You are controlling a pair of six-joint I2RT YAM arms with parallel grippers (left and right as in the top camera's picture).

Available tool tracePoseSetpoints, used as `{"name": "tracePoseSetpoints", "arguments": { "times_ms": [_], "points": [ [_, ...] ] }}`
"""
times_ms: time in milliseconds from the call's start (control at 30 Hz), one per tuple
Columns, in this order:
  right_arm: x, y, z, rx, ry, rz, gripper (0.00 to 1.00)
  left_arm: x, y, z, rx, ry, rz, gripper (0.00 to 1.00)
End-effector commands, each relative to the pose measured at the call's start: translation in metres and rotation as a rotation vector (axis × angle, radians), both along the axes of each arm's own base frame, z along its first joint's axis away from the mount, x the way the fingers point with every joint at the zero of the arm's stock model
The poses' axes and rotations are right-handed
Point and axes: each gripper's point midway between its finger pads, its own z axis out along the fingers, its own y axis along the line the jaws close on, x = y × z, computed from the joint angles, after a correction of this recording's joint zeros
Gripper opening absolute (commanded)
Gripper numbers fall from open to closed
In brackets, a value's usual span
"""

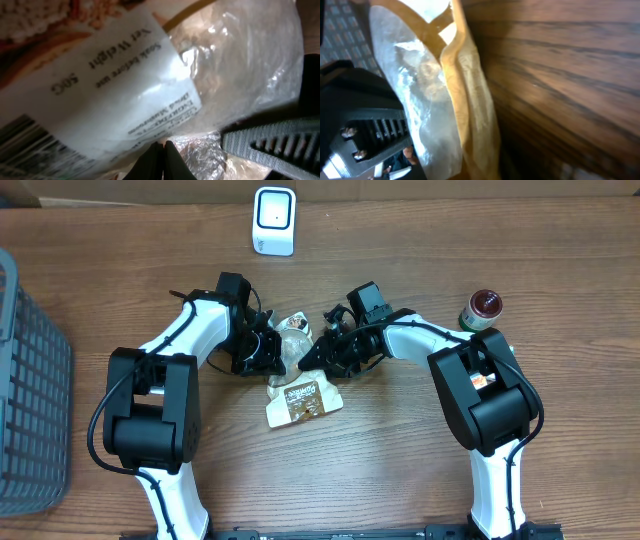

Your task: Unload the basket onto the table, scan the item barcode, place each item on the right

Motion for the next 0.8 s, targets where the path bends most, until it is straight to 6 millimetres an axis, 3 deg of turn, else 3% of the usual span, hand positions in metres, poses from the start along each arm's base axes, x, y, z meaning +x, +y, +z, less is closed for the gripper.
{"name": "tracePoseSetpoints", "arguments": {
  "times_ms": [0, 67, 200, 367, 500, 600, 667, 767],
  "points": [
    [-0.005, -0.007, -0.021, -0.070, 0.006, -0.012, 0.20, 0.001, -0.003, -0.005, -0.007, -0.007, -0.032, 0.04],
    [-0.005, -0.007, -0.021, -0.070, 0.003, -0.010, 0.13, 0.003, -0.002, -0.001, -0.008, -0.013, -0.039, 0.04],
    [-0.005, -0.007, -0.021, -0.067, -0.014, 0.004, 0.09, 0.013, 0.002, 0.019, -0.012, -0.042, -0.055, 0.04],
    [-0.005, -0.007, -0.021, -0.066, -0.014, 0.004, 0.07, 0.032, 0.008, 0.061, -0.020, -0.120, -0.083, 0.04],
    [-0.005, -0.006, -0.019, -0.064, -0.021, 0.009, 0.04, 0.041, 0.019, 0.107, -0.021, -0.157, -0.054, 0.04],
    [-0.002, -0.006, -0.009, -0.052, -0.063, 0.023, 0.04, 0.042, 0.036, 0.145, -0.016, -0.187, -0.014, 0.04],
    [0.003, -0.005, 0.009, -0.038, -0.121, 0.030, 0.04, 0.042, 0.053, 0.165, -0.006, -0.217, 0.024, 0.04],
    [0.013, -0.011, 0.032, -0.081, -0.202, 0.001, 0.04, 0.041, 0.084, 0.181, 0.031, -0.249, 0.093, 0.04]
  ]
}}
